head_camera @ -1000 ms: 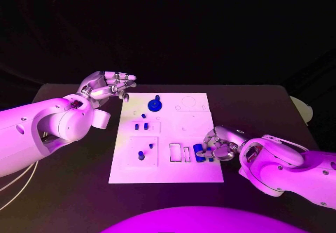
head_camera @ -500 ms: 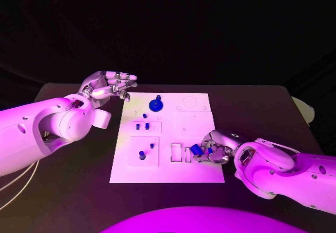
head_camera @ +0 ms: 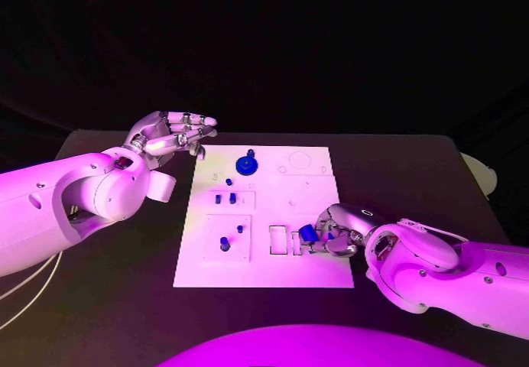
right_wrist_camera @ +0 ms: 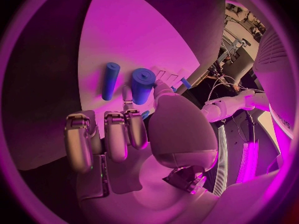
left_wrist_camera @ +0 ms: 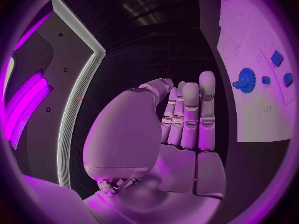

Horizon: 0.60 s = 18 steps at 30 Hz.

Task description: Assemble the parts on the task board

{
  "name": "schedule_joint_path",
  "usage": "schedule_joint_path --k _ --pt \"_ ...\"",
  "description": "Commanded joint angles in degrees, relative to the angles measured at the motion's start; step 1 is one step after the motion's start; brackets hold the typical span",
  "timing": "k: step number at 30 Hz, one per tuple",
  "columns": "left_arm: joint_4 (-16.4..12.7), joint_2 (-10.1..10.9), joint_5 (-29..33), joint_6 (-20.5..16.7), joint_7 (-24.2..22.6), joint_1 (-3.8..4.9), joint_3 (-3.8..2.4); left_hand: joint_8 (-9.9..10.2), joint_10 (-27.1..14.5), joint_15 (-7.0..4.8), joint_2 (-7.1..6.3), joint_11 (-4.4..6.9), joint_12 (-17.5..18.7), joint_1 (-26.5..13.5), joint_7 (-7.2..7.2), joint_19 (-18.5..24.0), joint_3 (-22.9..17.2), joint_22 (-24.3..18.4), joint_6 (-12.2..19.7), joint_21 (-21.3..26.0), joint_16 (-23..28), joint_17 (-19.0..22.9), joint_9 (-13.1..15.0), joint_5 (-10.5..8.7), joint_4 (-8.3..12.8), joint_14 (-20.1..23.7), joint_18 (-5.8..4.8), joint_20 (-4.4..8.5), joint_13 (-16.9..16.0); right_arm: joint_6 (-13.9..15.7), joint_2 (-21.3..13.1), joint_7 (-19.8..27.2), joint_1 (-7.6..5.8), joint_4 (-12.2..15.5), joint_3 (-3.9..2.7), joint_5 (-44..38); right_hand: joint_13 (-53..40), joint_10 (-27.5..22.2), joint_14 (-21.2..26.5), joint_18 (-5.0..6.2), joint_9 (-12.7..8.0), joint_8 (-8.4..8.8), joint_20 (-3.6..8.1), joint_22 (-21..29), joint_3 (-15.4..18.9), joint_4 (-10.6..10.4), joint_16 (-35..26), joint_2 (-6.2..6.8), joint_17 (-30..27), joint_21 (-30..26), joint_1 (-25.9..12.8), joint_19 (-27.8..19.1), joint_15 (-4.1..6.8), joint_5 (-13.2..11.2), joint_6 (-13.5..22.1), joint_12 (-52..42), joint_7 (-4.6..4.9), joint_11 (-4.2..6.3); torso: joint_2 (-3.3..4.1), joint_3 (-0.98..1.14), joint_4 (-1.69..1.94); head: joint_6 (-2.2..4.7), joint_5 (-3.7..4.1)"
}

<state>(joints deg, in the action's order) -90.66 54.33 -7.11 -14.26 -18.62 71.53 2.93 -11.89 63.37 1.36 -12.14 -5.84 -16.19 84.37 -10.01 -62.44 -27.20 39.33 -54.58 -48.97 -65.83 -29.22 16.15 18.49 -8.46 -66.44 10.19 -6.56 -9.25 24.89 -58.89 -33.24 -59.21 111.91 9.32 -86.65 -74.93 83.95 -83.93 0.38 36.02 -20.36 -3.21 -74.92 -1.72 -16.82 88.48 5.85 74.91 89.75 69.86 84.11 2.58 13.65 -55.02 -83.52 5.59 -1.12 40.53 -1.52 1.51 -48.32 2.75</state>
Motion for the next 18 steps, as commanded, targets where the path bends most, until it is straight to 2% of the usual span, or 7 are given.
schedule_joint_path --k 1,5,8,14,18 --pt "-0.17 -0.01 0.28 0.94 -0.31 0.02 -0.03 -0.25 -0.39 0.09 0.32 -0.15 -0.26 -0.36 -0.25 0.06 -0.12 -0.06 0.28 0.22 0.27 0.07 -0.07 0.16 -0.24 0.48 0.38 0.22 -0.07 3.03 -0.1 -0.85 0.3 0.34 0.19 -0.57 -8.43 1.29 -5.22 -0.38 0.43 -0.42 0.07 -15.08 -0.24 0.13 0.27 -1.5 10.84 0.25 1.04 5.89 0.46 1.66 -0.54 -0.47 -0.63 0.45 0.04 0.04 0.0 0.05 0.03" --pt "-0.12 0.02 0.29 0.91 -0.3 0.02 -0.03 -0.25 -0.39 0.09 0.32 -0.15 -0.26 -0.36 -0.25 0.06 -0.12 -0.06 0.28 0.22 0.27 0.07 -0.07 0.16 -0.24 0.48 0.38 0.22 -0.07 5.85 -0.87 -0.57 0.29 1.39 0.14 0.8 -8.84 1.63 -5.29 -0.38 0.3 -0.66 0.44 -15.08 -1.75 0.29 0.37 -2.68 11.2 0.25 3.64 5.89 0.91 3.79 -1.31 -0.73 -1.2 0.97 -0.06 0.05 -0.05 -0.02 -0.05" --pt "-0.09 0.0 0.29 0.9 -0.28 0.02 -0.03 -0.25 -0.39 0.09 0.32 -0.15 -0.26 -0.36 -0.25 0.06 -0.12 -0.06 0.28 0.22 0.27 0.07 -0.07 0.16 -0.24 0.48 0.38 0.22 -0.07 7.69 -1.55 -0.29 0.2 2.42 0.04 2.5 -8.94 1.69 -5.31 -0.38 0.1 -0.57 0.68 -15.08 -3.46 0.51 0.39 -3.08 11.27 0.25 6.09 5.89 1.14 3.07 -1.39 -0.71 -1.43 1.22 -0.08 0.02 -0.02 0.06 0.03" --pt "0.02 -0.12 0.29 0.92 -0.27 0.0 0.0 -0.26 -0.41 0.09 0.33 -0.15 -0.3 -0.37 -0.25 0.06 -0.13 -0.06 0.28 0.23 0.27 0.08 -0.07 0.17 -0.25 0.48 0.38 0.22 -0.08 10.87 -2.28 0.53 -0.59 4.35 -0.28 6.31 -9.02 1.72 -5.3 -0.38 -0.1 -0.47 0.81 -15.08 -4.96 0.34 0.38 -2.66 11.27 0.25 7.44 5.89 1.21 4.35 -1.45 -0.67 -1.44 1.26 -0.05 0.07 -0.04 0.26 0.12" --pt "0.05 -0.2 0.29 0.96 -0.27 -0.03 0.02 -0.26 -0.41 0.09 0.33 -0.15 -0.3 -0.37 -0.25 0.06 -0.13 -0.06 0.28 0.23 0.27 0.08 -0.07 0.17 -0.25 0.48 0.38 0.22 -0.08 11.55 -2.33 0.82 -1.14 4.97 -0.37 8.13 -9.04 1.74 -5.32 -0.38 -0.12 -0.47 0.81 -15.08 -5.04 0.21 0.41 -2.54 11.36 0.25 7.28 5.89 1.2 4.48 -1.5 -0.68 -1.39 1.23 -0.04 0.04 0.04 0.24 0.17"
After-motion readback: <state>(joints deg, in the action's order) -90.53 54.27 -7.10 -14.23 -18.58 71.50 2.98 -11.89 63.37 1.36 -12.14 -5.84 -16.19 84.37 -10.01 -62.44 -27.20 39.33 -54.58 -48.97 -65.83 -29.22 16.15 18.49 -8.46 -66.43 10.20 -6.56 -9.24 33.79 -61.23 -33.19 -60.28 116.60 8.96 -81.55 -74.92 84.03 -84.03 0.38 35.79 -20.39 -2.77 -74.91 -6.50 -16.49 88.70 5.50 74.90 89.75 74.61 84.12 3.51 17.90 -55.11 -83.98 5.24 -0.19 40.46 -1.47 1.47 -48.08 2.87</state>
